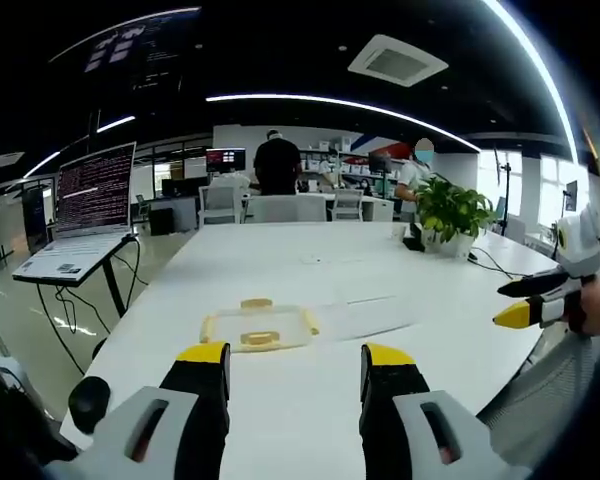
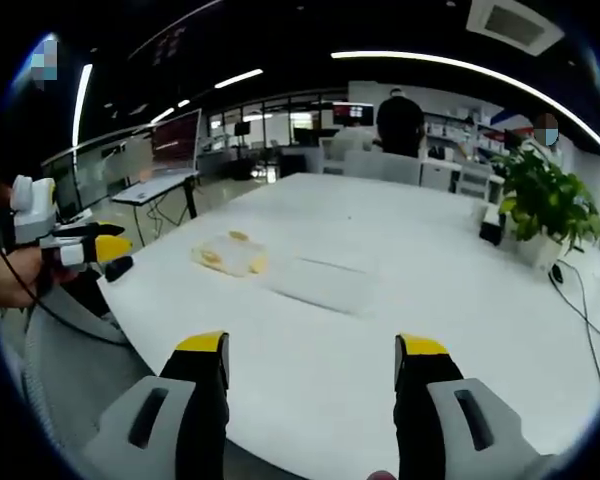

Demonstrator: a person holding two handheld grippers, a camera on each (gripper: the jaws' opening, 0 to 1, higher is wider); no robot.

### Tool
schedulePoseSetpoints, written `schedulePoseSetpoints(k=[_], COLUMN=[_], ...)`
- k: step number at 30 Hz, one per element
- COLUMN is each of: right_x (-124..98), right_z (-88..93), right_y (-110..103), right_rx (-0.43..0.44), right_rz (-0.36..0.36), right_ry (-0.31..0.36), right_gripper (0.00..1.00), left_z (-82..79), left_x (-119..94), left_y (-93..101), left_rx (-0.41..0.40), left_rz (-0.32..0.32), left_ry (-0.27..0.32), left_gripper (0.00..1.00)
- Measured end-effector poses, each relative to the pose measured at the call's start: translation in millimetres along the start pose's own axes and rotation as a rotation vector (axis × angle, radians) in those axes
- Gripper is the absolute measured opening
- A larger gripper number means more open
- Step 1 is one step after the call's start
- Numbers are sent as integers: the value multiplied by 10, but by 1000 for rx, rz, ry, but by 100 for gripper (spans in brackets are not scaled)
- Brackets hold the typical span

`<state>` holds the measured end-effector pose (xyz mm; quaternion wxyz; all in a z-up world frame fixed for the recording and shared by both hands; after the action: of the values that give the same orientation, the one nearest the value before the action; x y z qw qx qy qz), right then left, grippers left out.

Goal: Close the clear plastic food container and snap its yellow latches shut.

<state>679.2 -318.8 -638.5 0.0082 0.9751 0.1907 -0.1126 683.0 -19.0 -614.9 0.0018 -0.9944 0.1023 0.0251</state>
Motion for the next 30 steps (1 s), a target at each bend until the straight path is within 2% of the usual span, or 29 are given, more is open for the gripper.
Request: schedulePoseSetpoints(k=[30], right_x=[18], right_z=[27], right_y=[-14], right_rx=[-5], right_rz=[-10], right_ry=[-20], right_gripper=[65], left_z=[14], left_x=[18], left_y=[10], left_rx=[26], left_rz=[1], left_ry=[-10], left_gripper=[48])
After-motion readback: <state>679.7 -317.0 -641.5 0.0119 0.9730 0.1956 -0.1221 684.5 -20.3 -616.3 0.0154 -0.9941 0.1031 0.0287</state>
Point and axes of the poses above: the point that each gripper's makers call its tool centre point, and the gripper's own axes: x roughly forward along the fingers, y roughly to its right, z roughly out of its underside, the point moved 4 cm from there along -x, roughly backward along the fingers, and after that the axes turned 15 degrees about y, right-handed, at the moved point
